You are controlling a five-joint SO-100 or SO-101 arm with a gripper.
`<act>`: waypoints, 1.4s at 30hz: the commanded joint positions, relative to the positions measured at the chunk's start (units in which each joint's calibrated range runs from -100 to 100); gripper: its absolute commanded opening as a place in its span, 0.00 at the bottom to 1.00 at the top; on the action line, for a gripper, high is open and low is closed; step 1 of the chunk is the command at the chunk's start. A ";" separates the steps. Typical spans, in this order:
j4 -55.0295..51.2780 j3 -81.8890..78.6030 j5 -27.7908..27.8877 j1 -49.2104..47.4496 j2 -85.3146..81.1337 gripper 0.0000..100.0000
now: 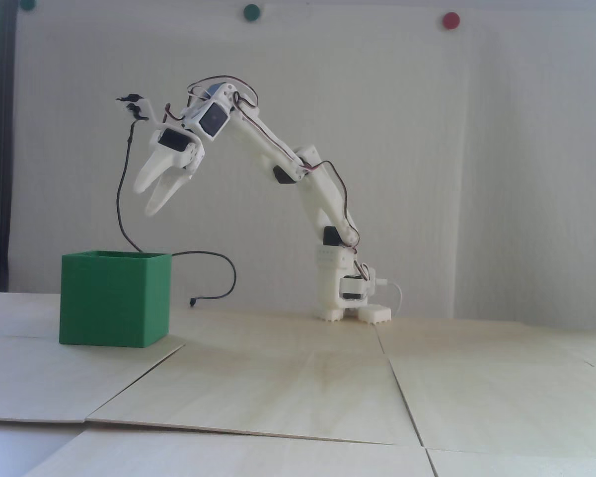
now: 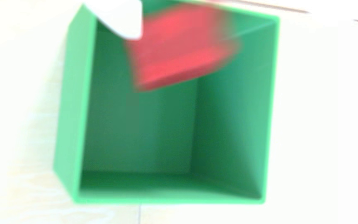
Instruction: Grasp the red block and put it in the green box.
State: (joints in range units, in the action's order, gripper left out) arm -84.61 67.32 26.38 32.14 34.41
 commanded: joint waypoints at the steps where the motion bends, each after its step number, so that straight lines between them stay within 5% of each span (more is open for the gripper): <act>1: 0.46 1.27 -0.40 -0.49 -1.45 0.31; 3: 0.38 1.27 -0.30 -0.49 -1.45 0.27; 7: -0.30 1.18 -0.25 -1.54 -1.76 0.00; 13: -15.39 0.82 -0.35 -9.02 -2.87 0.02; 24: -14.89 -10.54 -12.27 -12.72 -4.92 0.02; 31: -14.80 -20.83 -15.14 -16.25 -5.16 0.02; 33: -14.72 -16.13 -13.21 -17.78 -6.82 0.02; 42: -14.80 -14.26 13.86 -23.97 -15.58 0.02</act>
State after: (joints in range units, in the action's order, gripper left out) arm -97.59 49.42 25.15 10.36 29.51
